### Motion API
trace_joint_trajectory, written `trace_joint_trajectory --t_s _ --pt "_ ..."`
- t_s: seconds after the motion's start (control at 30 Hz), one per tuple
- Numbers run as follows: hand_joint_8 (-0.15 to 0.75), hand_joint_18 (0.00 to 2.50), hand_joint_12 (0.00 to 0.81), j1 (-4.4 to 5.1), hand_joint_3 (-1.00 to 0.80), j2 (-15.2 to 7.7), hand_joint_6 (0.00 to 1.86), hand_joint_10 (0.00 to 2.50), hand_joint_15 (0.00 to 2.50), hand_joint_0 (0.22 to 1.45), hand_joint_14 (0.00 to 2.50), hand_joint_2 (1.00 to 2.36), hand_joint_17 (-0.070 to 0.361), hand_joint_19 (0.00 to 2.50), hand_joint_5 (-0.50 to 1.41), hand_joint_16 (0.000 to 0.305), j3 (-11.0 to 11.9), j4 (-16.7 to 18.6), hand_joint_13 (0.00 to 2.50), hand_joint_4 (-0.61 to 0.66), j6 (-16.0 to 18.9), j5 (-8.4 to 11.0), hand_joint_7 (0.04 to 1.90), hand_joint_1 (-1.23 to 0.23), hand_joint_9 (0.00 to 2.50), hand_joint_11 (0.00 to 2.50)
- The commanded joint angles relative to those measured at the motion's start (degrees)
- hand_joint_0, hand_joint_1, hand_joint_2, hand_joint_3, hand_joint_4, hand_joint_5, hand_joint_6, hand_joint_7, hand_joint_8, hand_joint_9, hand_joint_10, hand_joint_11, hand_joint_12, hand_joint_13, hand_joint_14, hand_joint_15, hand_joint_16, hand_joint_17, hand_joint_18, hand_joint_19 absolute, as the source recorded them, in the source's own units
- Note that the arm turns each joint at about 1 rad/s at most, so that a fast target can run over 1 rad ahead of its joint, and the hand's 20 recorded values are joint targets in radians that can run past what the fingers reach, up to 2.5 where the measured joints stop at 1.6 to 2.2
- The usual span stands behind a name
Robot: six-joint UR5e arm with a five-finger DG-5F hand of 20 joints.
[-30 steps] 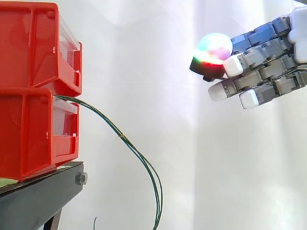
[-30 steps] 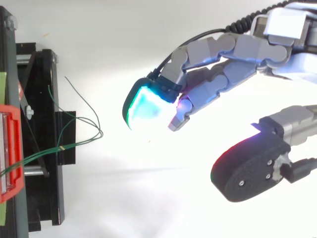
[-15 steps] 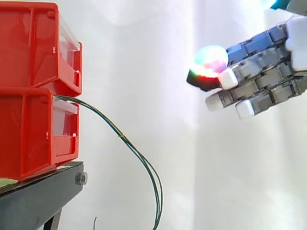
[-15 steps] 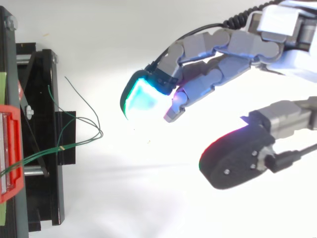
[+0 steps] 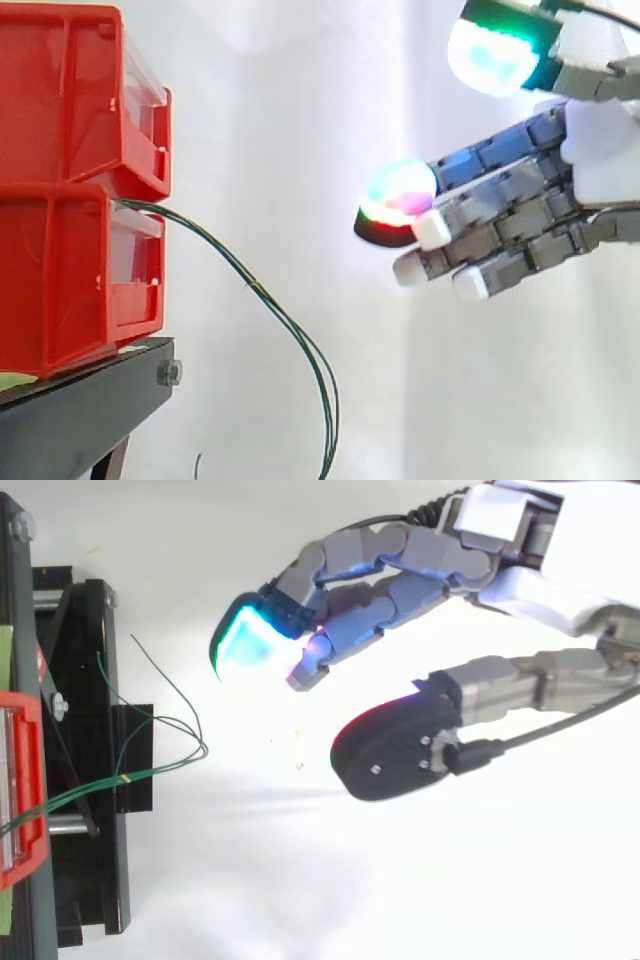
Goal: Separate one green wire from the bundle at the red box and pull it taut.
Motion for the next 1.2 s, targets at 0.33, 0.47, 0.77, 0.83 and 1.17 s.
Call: trace_joint_trajectory --t_s 0.33,0.47,0.77,0.83,1.17 --pt "0.343 0.54 0.314 0.26 -0.41 -6.96 0.50 0.01 0.09 0.57 0.00 1.01 0.105 0.27 -0.19 0.047 0.08 10.49 0.48 0.31 -3.36 2.17 0.81 -0.52 0.72 0.26" --pt "0.341 0.54 0.312 0.26 -0.42 -9.86 0.50 0.01 0.09 0.57 0.00 1.01 0.105 0.27 -0.19 0.047 0.08 13.66 0.48 0.32 -2.39 2.26 0.81 -0.52 0.73 0.27" --pt "0.340 0.56 0.318 1.40 -0.42 -12.32 0.50 0.01 0.10 0.57 0.00 1.01 0.106 0.27 -0.18 0.047 0.08 20.78 0.50 0.33 -6.44 3.57 0.82 -0.53 0.75 0.28" --pt "0.343 0.58 0.327 1.49 -0.42 -13.72 0.50 0.01 0.11 0.57 0.00 1.01 0.108 0.28 -0.17 0.048 0.08 22.36 0.53 0.34 -5.38 3.75 0.83 -0.53 0.77 0.28" --pt "0.340 0.68 0.337 2.01 -0.43 -14.25 0.50 0.01 0.15 0.57 0.00 1.01 0.112 0.33 -0.16 0.050 2.98 22.01 0.62 0.36 -5.65 3.57 0.87 -0.56 0.83 0.31"
